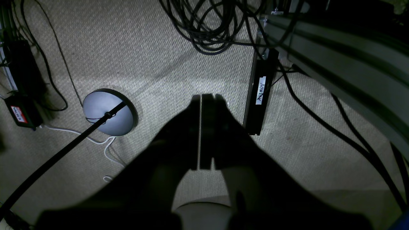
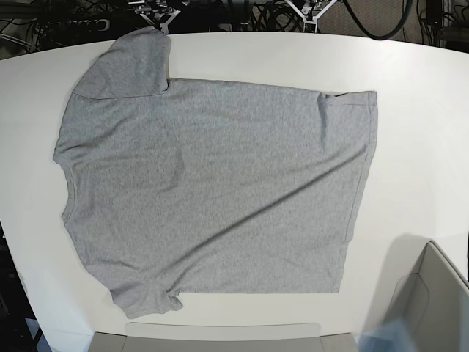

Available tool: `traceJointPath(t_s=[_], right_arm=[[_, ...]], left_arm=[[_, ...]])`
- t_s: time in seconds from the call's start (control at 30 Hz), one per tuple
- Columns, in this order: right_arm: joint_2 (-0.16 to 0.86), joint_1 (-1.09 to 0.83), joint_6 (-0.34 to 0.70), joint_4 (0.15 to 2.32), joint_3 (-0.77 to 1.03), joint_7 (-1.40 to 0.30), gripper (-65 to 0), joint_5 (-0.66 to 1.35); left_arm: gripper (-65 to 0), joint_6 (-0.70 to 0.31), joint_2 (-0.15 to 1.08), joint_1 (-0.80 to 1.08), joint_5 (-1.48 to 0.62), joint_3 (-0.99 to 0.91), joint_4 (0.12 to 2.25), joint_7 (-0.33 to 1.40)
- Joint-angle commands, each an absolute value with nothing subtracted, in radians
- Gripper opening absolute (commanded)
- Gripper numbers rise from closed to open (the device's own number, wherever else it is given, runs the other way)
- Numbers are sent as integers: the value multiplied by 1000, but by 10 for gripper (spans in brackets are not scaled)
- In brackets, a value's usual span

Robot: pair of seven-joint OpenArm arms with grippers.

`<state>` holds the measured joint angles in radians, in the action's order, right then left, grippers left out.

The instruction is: Fold the T-shirt properly

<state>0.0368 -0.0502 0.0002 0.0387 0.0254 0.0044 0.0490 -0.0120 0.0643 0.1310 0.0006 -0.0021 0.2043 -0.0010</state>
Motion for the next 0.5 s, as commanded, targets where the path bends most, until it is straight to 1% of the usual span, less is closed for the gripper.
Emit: traceJointPath(t_s=[0.0,0.33,0.47], right_arm=[[44,-51,1,41,27,5,-649,45],[47,-81,1,41,22,8,-648,42],[70,-91,1,70,21,12,-648,42]], left_arm=[[-650,-5,67,136,4,-4,205,-8],[-650,-12,68,160,1,-5,216,-10],[-650,-12,70,166,1,-5,231,-7]])
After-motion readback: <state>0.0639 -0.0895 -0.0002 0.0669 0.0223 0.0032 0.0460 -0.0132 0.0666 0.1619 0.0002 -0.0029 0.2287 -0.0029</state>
